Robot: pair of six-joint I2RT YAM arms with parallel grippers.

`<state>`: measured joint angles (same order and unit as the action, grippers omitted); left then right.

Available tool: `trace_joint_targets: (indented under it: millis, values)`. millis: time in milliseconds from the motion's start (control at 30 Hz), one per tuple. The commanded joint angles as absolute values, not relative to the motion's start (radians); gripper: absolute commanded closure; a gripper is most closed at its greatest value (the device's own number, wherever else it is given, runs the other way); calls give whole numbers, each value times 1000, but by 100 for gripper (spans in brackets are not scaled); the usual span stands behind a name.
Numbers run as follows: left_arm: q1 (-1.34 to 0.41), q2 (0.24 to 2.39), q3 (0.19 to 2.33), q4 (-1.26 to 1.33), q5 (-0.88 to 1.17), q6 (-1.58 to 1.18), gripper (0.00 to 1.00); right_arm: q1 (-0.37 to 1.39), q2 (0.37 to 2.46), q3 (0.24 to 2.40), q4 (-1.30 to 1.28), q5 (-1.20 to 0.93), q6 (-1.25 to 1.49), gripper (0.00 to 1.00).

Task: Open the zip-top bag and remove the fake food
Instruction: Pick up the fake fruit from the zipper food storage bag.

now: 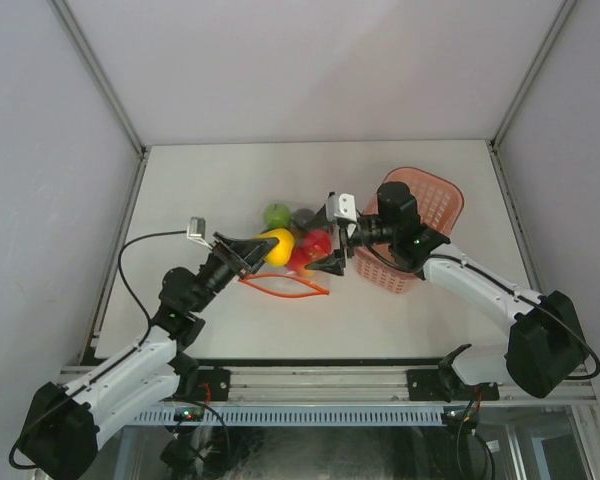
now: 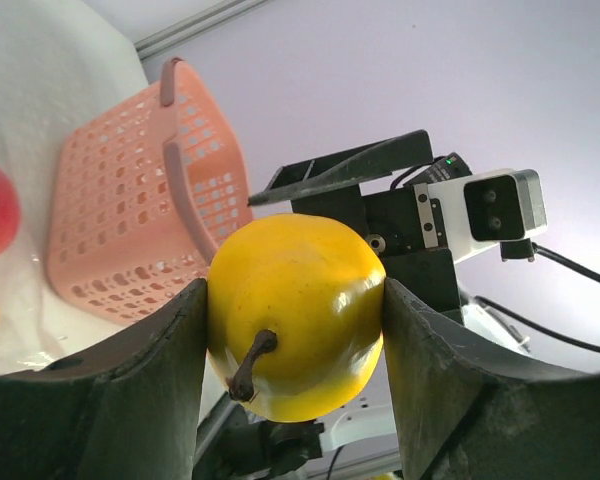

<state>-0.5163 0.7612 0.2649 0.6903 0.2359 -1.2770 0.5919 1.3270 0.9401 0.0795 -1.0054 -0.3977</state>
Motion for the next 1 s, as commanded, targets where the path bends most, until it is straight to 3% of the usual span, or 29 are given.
trace_joint_targets:
  millis: [0,300,667,767,867,967]
  values:
    - [-557,779,252,807,156,-1369,94,625,1324,951,314,-954,-236,7]
    - [-611,802,267,807,36,-1418,94,693,1337,946,379,-903,-151,5]
    - [-670,834,309,808,-10,-1445,94,775,1366,995,303,-675,-140,8]
    - [-672,830,312,808,-11,-1445,93,777,1370,996,291,-667,-156,14]
    - [-672,831,312,810,-5,-1446,90,776,1374,1001,289,-675,-154,28]
    - [-672,829,299,822,-1,-1453,77,771,1371,1000,293,-698,-148,45]
